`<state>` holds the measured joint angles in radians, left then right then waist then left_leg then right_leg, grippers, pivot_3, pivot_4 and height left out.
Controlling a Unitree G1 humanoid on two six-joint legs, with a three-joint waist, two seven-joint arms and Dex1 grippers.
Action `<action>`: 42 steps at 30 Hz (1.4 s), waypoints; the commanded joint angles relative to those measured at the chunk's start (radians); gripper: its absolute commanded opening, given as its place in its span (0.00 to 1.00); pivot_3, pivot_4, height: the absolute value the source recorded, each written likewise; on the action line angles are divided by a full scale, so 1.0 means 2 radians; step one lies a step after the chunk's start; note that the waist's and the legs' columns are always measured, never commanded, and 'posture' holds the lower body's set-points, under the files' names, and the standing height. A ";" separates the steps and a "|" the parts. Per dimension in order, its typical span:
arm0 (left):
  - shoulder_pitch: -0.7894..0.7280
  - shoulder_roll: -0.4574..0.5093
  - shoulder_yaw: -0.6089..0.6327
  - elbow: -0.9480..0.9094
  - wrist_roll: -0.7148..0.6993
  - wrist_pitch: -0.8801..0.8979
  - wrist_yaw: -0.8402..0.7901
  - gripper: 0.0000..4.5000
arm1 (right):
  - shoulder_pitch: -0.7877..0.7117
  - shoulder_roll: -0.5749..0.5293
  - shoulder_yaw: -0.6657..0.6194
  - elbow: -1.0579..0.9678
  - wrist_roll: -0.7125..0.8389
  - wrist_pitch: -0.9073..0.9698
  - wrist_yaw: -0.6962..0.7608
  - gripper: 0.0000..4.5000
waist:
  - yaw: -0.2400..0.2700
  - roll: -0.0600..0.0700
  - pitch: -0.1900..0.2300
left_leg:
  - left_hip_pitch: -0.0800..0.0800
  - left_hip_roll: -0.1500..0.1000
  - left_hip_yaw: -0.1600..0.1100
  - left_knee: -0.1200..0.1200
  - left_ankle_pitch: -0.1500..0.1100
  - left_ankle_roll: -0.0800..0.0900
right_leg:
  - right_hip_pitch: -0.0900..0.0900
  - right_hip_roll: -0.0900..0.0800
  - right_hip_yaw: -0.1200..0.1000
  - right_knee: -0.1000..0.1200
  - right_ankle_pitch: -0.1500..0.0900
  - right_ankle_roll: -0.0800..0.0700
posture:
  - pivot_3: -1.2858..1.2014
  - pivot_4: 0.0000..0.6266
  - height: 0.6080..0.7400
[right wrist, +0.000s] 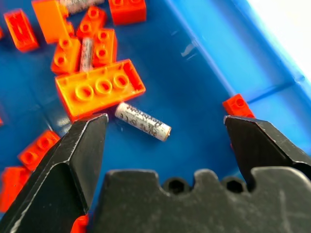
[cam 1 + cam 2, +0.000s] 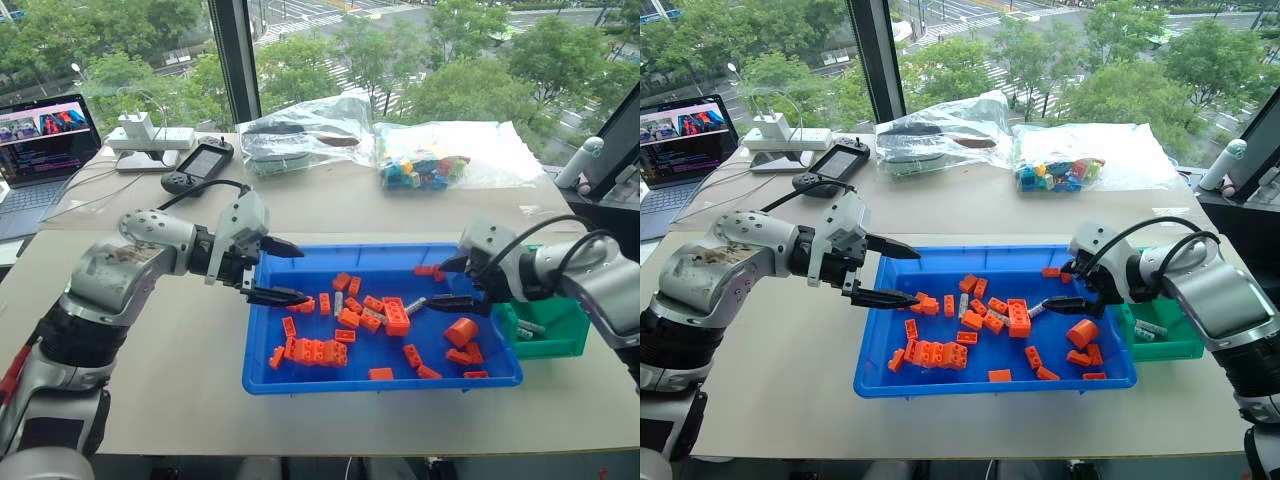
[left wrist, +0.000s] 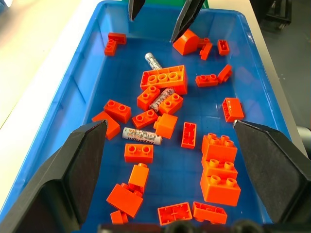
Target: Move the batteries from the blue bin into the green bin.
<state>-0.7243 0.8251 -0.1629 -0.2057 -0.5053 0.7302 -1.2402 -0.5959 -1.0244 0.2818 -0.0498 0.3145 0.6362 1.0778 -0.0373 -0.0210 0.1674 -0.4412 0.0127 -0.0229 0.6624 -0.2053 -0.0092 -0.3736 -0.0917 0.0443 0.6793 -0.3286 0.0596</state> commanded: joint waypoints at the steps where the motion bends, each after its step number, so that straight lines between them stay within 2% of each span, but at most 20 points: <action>1: 0.000 0.006 0.019 -0.020 -0.006 0.008 0.010 1.00 | -0.001 0.015 -0.002 0.025 -0.025 -0.047 0.019 0.99 | 0.000 0.000 0.000 | 0.000 0.000 0.000 0.000 0.000 0.000 | 0.000 0.000 0.000 0.000 0.000 0.000 | 0.52 0.24 0.94; 7: 0.007 0.010 0.027 -0.032 -0.013 0.020 0.021 1.00 | -0.002 0.038 0.014 0.077 -0.080 -0.134 0.035 0.99 | 0.000 0.000 0.000 | 0.000 0.000 0.000 0.000 0.000 0.000 | 0.000 0.000 0.000 0.000 0.000 0.000 | 0.52 0.24 0.94; 12: 0.013 0.015 0.031 -0.040 -0.015 0.026 0.023 1.00 | -0.002 0.061 0.013 0.090 -0.086 -0.133 0.058 0.99 | 0.000 0.000 0.000 | 0.000 0.000 0.000 0.000 0.000 0.000 | 0.000 0.000 0.000 0.000 0.000 0.000 | 0.52 0.24 0.94; 15: 0.015 0.016 0.033 -0.041 -0.017 0.032 0.023 1.00 | 0.006 0.063 0.012 0.077 -0.085 -0.116 0.070 0.85 | 0.001 0.000 0.000 | 0.000 0.000 0.000 0.000 0.000 0.000 | 0.000 0.000 0.000 0.000 0.000 0.000 | 0.52 0.24 0.94; 19: 0.014 0.016 0.028 -0.040 -0.014 0.029 0.023 1.00 | 0.019 0.059 0.011 0.065 -0.089 -0.096 0.076 0.56 | 0.001 0.000 0.000 | 0.000 0.000 0.000 0.000 0.000 0.000 | 0.000 0.000 0.000 0.001 0.000 0.000 | 0.52 0.24 0.94; 25: -0.002 0.006 0.015 -0.023 -0.009 0.015 0.008 1.00 | 0.034 0.038 -0.024 -0.019 -0.074 -0.042 0.068 0.09 | 0.003 0.000 0.000 | 0.000 0.000 0.000 0.000 0.000 0.000 | 0.001 0.000 0.000 0.001 0.000 0.000 | 0.52 0.24 0.94; 26: -0.007 0.000 0.008 -0.014 -0.006 0.009 0.003 1.00 | 0.030 0.033 -0.031 -0.037 -0.073 -0.026 0.064 0.06 | 0.004 0.000 0.000 | 0.000 0.000 0.000 0.000 0.000 0.000 | 0.001 0.000 0.000 0.001 0.000 0.000 | 0.52 0.24 0.94; 34: -0.055 -0.045 -0.035 0.058 0.020 -0.041 -0.039 1.00 | 0.026 -0.022 -0.110 -0.151 -0.038 0.084 0.041 0.06 | 0.011 0.000 0.000 | 0.000 0.000 0.000 0.000 0.000 0.000 | 0.001 0.000 0.000 0.000 0.000 0.000 | 0.52 0.24 0.94; 42: -0.098 -0.089 -0.058 0.129 0.047 -0.086 -0.079 1.00 | 0.078 -0.121 -0.301 -0.202 -0.018 0.202 0.018 0.06 | 0.013 0.000 0.000 | 0.000 -0.001 0.000 0.001 0.000 0.000 | 0.001 -0.001 0.000 0.000 0.000 0.000 | 0.52 0.24 0.94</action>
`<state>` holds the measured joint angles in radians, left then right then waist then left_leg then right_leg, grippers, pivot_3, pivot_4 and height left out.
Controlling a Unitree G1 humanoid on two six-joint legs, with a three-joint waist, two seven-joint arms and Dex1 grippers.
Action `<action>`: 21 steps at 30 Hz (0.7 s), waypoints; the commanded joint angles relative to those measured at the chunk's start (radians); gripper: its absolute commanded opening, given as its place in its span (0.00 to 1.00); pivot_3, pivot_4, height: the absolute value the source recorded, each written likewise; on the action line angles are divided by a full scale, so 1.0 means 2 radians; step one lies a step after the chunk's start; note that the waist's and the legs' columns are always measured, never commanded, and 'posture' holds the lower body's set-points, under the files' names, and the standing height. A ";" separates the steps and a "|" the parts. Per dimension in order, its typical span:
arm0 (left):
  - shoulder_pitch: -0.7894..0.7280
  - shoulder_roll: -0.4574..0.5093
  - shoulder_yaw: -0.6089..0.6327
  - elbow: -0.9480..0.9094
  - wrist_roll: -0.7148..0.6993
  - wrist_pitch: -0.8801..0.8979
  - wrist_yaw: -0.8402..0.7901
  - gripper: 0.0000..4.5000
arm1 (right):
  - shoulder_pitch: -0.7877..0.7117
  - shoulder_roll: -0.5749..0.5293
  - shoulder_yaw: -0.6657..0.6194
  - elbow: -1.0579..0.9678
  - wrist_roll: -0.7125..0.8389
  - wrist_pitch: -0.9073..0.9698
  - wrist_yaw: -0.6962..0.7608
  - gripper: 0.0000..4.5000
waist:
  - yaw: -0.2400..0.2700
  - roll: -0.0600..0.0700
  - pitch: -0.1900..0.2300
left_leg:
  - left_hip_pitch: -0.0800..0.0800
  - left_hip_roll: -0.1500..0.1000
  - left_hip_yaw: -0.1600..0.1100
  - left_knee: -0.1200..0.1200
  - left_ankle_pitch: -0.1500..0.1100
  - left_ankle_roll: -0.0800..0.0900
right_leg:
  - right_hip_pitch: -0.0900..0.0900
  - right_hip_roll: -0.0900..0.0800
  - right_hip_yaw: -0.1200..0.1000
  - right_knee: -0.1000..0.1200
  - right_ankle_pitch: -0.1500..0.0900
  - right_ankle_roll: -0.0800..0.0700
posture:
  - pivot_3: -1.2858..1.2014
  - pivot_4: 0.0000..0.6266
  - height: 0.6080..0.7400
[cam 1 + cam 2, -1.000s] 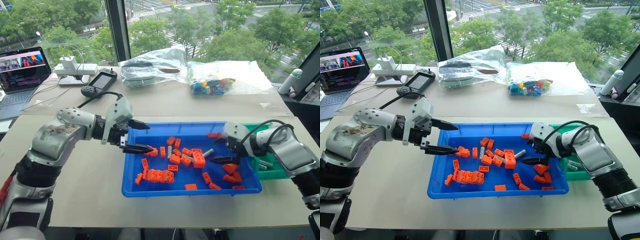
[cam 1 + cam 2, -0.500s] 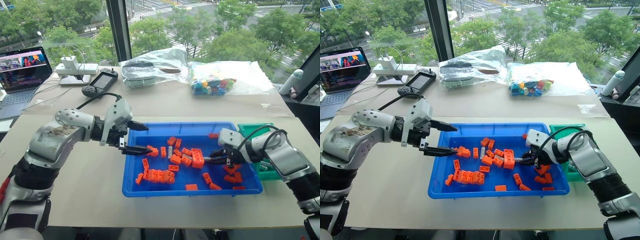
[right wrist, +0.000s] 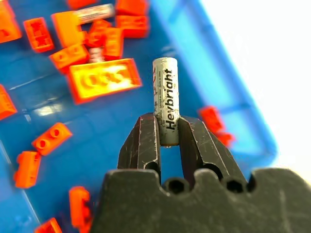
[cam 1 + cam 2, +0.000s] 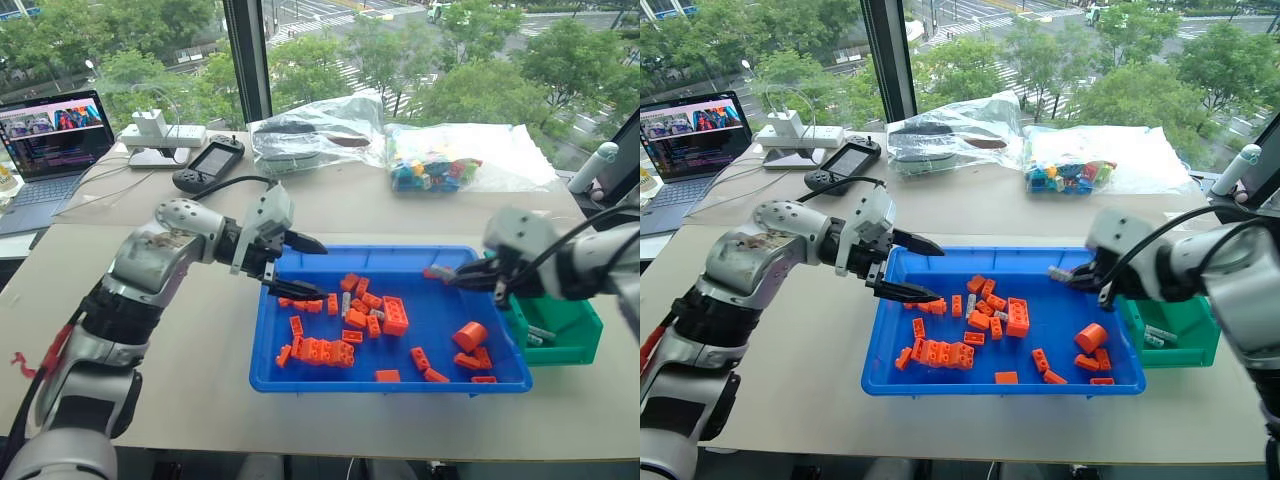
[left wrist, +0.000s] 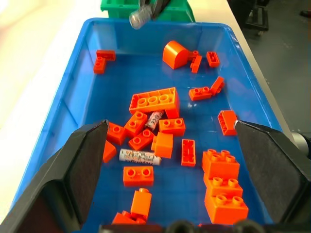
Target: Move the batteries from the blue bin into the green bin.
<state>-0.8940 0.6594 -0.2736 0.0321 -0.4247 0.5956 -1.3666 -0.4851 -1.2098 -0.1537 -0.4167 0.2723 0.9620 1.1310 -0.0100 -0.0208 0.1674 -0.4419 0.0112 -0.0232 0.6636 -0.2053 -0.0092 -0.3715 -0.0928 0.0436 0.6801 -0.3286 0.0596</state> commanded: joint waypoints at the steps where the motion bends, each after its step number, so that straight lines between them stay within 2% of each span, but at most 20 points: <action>1: -0.014 -0.008 -0.003 0.013 0.009 -0.020 -0.017 1.00 | 0.039 -0.036 -0.105 -0.019 -0.001 0.047 -0.010 0.06 | -0.001 0.000 0.000 | 0.000 0.000 0.000 0.000 0.000 0.000 | 0.000 0.000 0.000 0.000 0.000 0.000 | 0.52 0.24 0.94; 4: -0.015 -0.012 -0.003 0.016 0.013 -0.022 -0.023 1.00 | 0.106 -0.048 -0.162 -0.011 -0.020 0.052 -0.014 0.06 | -0.002 0.000 0.000 | 0.000 0.000 0.000 0.000 0.000 0.000 | 0.000 0.000 0.000 0.000 0.000 0.000 | 0.52 0.24 0.94; 7: -0.014 -0.012 -0.002 0.013 0.016 -0.019 -0.028 1.00 | 0.157 -0.041 -0.187 -0.007 -0.024 0.052 -0.019 0.06 | -0.004 0.000 0.000 | 0.000 0.000 0.001 0.000 0.000 0.000 | 0.000 0.000 0.000 0.000 0.000 0.000 | 0.52 0.24 0.94; 13: -0.012 -0.002 0.006 0.005 0.018 -0.013 -0.028 1.00 | 0.184 -0.015 -0.166 0.010 -0.017 0.039 -0.056 0.06 | -0.004 0.000 0.000 | 0.000 0.000 0.001 0.000 0.000 0.000 | 0.000 0.000 0.001 0.000 0.000 0.000 | 0.52 0.24 0.94; 21: 0.009 0.025 0.025 -0.034 0.009 0.015 -0.012 1.00 | 0.153 -0.017 -0.110 0.061 -0.009 0.021 -0.080 0.06 | -0.004 0.000 0.000 | 0.000 0.000 0.001 0.000 0.000 0.000 | 0.000 0.000 0.001 -0.001 0.000 0.000 | 0.52 0.24 0.94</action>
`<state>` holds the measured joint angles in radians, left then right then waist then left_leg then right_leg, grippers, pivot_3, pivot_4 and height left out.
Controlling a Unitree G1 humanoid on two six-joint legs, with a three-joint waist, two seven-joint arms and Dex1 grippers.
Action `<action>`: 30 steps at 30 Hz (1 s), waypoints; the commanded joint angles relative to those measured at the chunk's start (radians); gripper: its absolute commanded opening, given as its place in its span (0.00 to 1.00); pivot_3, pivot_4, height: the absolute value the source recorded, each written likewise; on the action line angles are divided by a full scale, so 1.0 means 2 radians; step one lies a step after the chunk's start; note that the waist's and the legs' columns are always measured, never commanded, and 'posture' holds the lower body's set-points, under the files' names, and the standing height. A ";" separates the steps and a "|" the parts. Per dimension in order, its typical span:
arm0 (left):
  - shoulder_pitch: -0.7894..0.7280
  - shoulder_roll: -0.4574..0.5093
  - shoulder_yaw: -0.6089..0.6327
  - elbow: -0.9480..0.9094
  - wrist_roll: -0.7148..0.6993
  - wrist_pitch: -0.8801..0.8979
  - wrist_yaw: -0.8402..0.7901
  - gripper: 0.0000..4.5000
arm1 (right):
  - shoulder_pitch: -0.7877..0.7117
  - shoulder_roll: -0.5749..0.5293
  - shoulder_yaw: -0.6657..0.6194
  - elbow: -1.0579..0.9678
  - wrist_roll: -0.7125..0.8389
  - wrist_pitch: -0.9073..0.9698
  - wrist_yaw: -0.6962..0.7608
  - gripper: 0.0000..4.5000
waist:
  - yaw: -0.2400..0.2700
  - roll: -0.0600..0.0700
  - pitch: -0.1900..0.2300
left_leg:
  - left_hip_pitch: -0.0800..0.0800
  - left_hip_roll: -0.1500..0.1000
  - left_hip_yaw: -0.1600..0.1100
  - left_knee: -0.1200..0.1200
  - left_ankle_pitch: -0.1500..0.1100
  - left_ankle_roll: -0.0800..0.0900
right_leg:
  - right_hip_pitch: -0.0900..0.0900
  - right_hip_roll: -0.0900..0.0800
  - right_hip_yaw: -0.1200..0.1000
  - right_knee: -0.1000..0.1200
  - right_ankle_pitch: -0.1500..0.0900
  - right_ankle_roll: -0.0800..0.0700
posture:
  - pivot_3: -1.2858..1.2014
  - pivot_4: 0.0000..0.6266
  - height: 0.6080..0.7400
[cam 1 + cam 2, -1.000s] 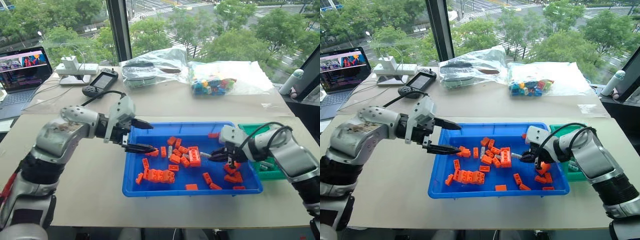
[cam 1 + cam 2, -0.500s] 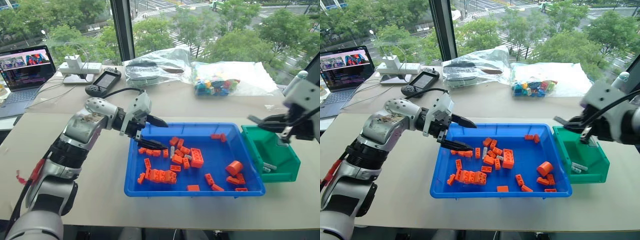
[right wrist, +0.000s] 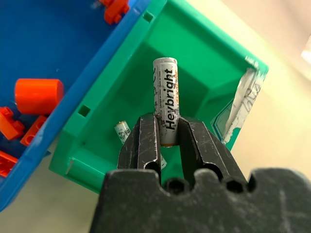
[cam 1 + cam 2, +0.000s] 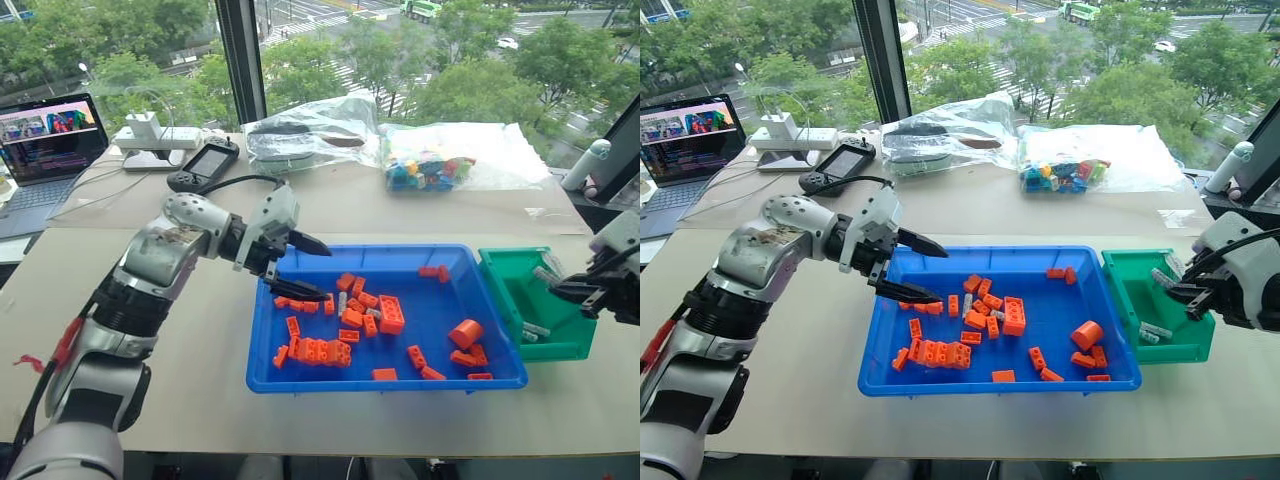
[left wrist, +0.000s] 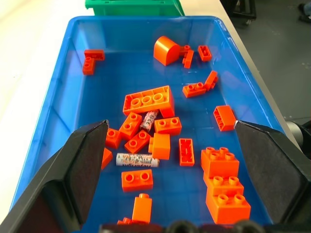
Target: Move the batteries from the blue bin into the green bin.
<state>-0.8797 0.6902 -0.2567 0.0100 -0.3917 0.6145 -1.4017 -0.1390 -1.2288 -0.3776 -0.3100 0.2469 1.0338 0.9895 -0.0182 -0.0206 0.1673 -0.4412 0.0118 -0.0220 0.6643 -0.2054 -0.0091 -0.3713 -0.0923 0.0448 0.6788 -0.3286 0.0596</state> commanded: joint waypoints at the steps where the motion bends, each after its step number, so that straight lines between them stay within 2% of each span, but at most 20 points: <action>1: 0.005 0.011 0.018 -0.027 -0.008 0.008 0.007 1.00 | -0.024 -0.009 0.009 0.012 0.003 -0.017 -0.011 0.06 | 0.000 0.000 0.000 | 0.000 0.000 0.000 0.000 0.000 0.000 | 0.000 0.000 0.000 0.000 0.000 0.000 | 0.52 0.24 0.94; 6: 0.015 0.014 0.023 -0.044 -0.013 0.021 0.015 1.00 | -0.044 -0.007 0.047 0.044 0.000 -0.030 -0.015 0.06 | 0.000 0.000 0.000 | 0.000 0.000 0.000 0.000 0.000 0.000 | 0.000 0.000 0.000 0.000 0.000 0.000 | 0.52 0.24 0.94; 7: 0.016 0.014 0.024 -0.046 -0.013 0.022 0.015 1.00 | -0.044 -0.009 0.053 0.051 -0.003 -0.035 -0.016 0.28 | 0.000 0.000 0.000 | 0.000 0.000 0.000 0.000 0.000 0.000 | 0.000 0.000 0.000 0.000 0.000 0.000 | 0.52 0.24 0.94; 9: 0.016 0.014 0.024 -0.047 -0.013 0.023 0.017 1.00 | -0.044 -0.011 0.059 0.062 -0.006 -0.043 -0.019 0.41 | 0.001 0.000 0.000 | 0.000 0.000 0.000 0.000 0.000 0.000 | 0.000 0.000 0.000 0.000 0.000 0.000 | 0.52 0.24 0.94; 11: 0.018 0.017 0.024 -0.049 -0.012 0.022 0.016 1.00 | -0.053 -0.010 0.053 0.058 0.004 -0.038 -0.019 0.58 | 0.001 0.000 0.000 | 0.000 0.000 0.000 0.000 0.000 0.000 | 0.000 0.000 0.000 0.000 0.000 0.000 | 0.52 0.24 0.94; 12: 0.020 0.019 0.025 -0.051 -0.013 0.023 0.017 1.00 | -0.057 -0.011 0.048 0.051 0.010 -0.034 -0.018 0.63 | 0.001 0.000 0.000 | 0.000 0.000 0.000 0.000 0.000 0.000 | 0.000 0.000 0.000 0.000 0.000 0.000 | 0.52 0.24 0.94; 13: 0.021 0.020 0.025 -0.052 -0.013 0.023 0.017 1.00 | -0.062 -0.012 0.044 0.046 0.015 -0.031 -0.016 0.73 | 0.001 0.000 0.000 | 0.000 0.000 0.000 0.000 0.000 0.000 | 0.000 0.000 0.000 0.000 0.000 0.000 | 0.52 0.24 0.94; 17: 0.029 0.022 0.026 -0.058 -0.012 0.023 0.022 1.00 | -0.118 -0.009 0.052 0.006 0.055 -0.011 -0.006 0.99 | -0.003 0.000 0.000 | 0.000 0.000 0.000 0.000 0.000 0.000 | 0.000 0.000 0.000 0.000 0.000 0.000 | 0.52 0.24 0.94; 22: 0.035 0.019 0.023 -0.063 -0.009 0.020 0.027 1.00 | -0.214 0.031 0.127 -0.059 0.115 0.034 -0.003 0.99 | -0.008 0.000 0.000 | 0.000 0.001 -0.001 0.000 0.000 0.000 | 0.000 0.001 0.000 0.000 0.000 0.000 | 0.52 0.24 0.94; 26: 0.043 0.025 0.025 -0.068 -0.002 0.018 0.036 1.00 | -0.219 0.104 0.224 -0.069 0.106 0.028 -0.029 0.99 | -0.005 0.000 0.000 | 0.000 0.000 -0.001 0.000 0.000 0.000 | 0.000 0.000 -0.001 0.000 0.000 0.000 | 0.52 0.24 0.94; 30: 0.047 0.029 0.025 -0.076 -0.004 0.021 0.039 1.00 | -0.214 0.138 0.277 -0.064 0.090 0.011 -0.038 0.99 | -0.002 0.000 0.000 | -0.001 0.000 -0.001 0.000 0.000 0.000 | 0.000 0.000 0.000 0.001 0.000 0.000 | 0.52 0.24 0.94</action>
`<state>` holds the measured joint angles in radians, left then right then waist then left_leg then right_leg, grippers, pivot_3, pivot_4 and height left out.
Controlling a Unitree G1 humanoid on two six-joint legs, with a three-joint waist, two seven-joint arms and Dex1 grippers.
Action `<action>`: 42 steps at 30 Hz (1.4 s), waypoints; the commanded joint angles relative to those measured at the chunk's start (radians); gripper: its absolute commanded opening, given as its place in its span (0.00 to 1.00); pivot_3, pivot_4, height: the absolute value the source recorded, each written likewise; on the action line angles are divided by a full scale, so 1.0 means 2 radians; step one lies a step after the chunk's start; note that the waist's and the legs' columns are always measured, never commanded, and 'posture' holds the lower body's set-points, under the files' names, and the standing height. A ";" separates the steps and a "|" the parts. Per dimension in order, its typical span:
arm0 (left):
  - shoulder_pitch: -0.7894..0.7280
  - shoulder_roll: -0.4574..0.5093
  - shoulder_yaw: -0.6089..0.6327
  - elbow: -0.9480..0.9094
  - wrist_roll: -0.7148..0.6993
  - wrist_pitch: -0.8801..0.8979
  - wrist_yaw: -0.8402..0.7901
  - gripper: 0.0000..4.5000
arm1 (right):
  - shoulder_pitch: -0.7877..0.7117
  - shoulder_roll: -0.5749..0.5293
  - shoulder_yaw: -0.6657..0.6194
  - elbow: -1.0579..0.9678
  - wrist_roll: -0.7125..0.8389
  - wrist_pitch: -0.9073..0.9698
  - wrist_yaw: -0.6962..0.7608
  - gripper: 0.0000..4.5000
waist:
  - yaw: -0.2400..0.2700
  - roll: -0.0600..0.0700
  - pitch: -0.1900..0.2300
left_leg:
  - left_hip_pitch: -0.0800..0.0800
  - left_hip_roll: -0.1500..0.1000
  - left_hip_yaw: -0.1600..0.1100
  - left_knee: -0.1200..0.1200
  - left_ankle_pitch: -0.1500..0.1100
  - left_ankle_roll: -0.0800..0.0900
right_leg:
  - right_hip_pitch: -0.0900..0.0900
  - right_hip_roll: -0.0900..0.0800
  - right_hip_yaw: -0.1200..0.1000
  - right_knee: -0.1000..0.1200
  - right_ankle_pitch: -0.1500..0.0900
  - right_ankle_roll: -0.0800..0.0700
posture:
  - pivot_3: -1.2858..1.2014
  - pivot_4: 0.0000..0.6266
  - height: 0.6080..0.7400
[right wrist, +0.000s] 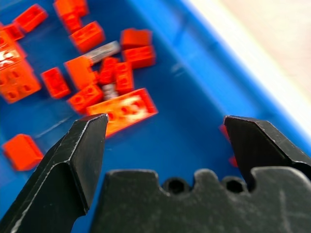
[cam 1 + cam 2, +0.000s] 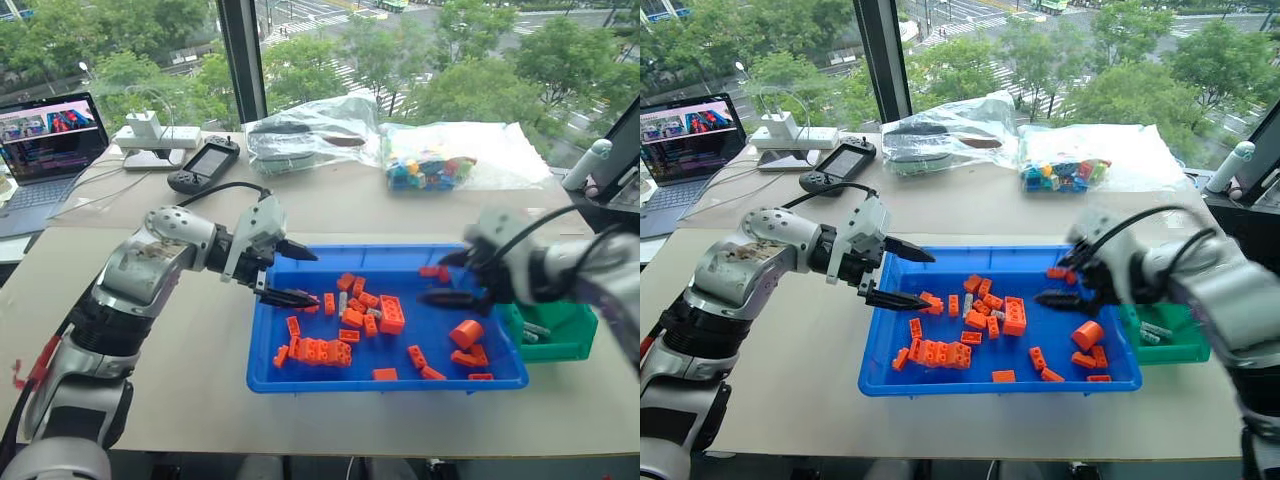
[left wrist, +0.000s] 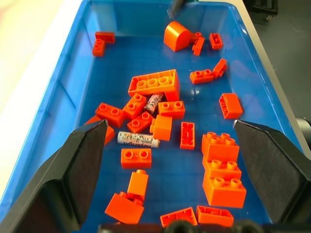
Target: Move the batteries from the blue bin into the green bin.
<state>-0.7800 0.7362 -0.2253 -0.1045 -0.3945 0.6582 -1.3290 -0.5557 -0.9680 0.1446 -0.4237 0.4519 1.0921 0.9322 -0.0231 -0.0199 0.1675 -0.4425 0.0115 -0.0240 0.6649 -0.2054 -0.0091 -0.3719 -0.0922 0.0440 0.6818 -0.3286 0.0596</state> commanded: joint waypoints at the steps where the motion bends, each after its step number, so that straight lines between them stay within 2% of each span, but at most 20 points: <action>1: -0.002 0.008 0.010 -0.020 -0.003 0.000 0.004 1.00 | -0.008 0.013 0.023 0.000 -0.015 -0.024 -0.007 0.99 | 0.001 0.000 0.000 | 0.000 0.000 0.000 0.000 0.000 0.000 | 0.000 0.000 0.000 0.000 0.000 0.000 | 0.52 0.24 0.94; 13: 0.010 0.018 0.009 -0.030 0.000 -0.002 0.015 1.00 | -0.020 0.006 0.116 0.011 -0.079 -0.078 0.019 0.99 | 0.001 0.000 0.000 | 0.000 0.000 0.000 0.000 0.000 0.000 | 0.000 0.000 0.000 0.000 0.000 0.000 | 0.52 0.24 0.94; 17: 0.012 0.019 0.008 -0.029 0.001 -0.003 0.016 1.00 | -0.029 0.011 0.121 0.006 -0.090 -0.079 0.021 0.76 | 0.001 0.000 0.000 | 0.000 0.000 0.000 0.000 0.000 0.000 | 0.000 0.000 0.000 0.000 0.000 0.000 | 0.52 0.24 0.94; 27: 0.010 0.015 0.007 -0.025 0.006 -0.009 0.017 1.00 | -0.024 0.012 0.128 0.000 -0.114 -0.080 0.019 0.00 | 0.002 0.000 0.000 | 0.000 0.000 0.000 0.000 0.000 0.000 | 0.000 0.000 0.000 0.000 0.000 0.000 | 0.52 0.24 0.94; 37: 0.011 0.015 0.007 -0.027 0.007 -0.008 0.016 1.00 | -0.051 -0.009 0.081 -0.008 -0.093 -0.052 0.040 0.00 | 0.002 0.000 0.000 | 0.000 0.000 0.000 0.000 0.000 0.000 | 0.000 0.000 0.000 0.000 0.000 0.000 | 0.52 0.24 0.94; 40: 0.011 0.015 0.007 -0.026 0.008 -0.009 0.016 1.00 | -0.073 0.002 0.068 -0.021 -0.071 -0.028 0.042 0.18 | 0.001 0.000 0.000 | 0.000 0.000 0.000 0.000 0.000 0.000 | 0.000 0.000 0.000 0.000 0.000 0.000 | 0.52 0.24 0.94; 42: 0.011 0.013 0.006 -0.024 0.009 -0.011 0.015 1.00 | -0.085 0.020 0.079 -0.030 -0.070 -0.022 0.033 0.34 | 0.000 0.000 0.000 | 0.000 0.000 0.000 0.000 0.000 0.000 | 0.000 0.000 0.000 0.000 0.000 0.000 | 0.52 0.24 0.94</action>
<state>-0.7466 0.7611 -0.2231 -0.1406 -0.3770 0.6550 -1.2989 -0.7026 -0.9547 0.3053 -0.4348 0.2963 1.0321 1.0090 -0.0222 -0.0199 0.1674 -0.4419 0.0125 -0.0240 0.6650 -0.2054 -0.0091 -0.3728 -0.0915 0.0435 0.6812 -0.3286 0.0596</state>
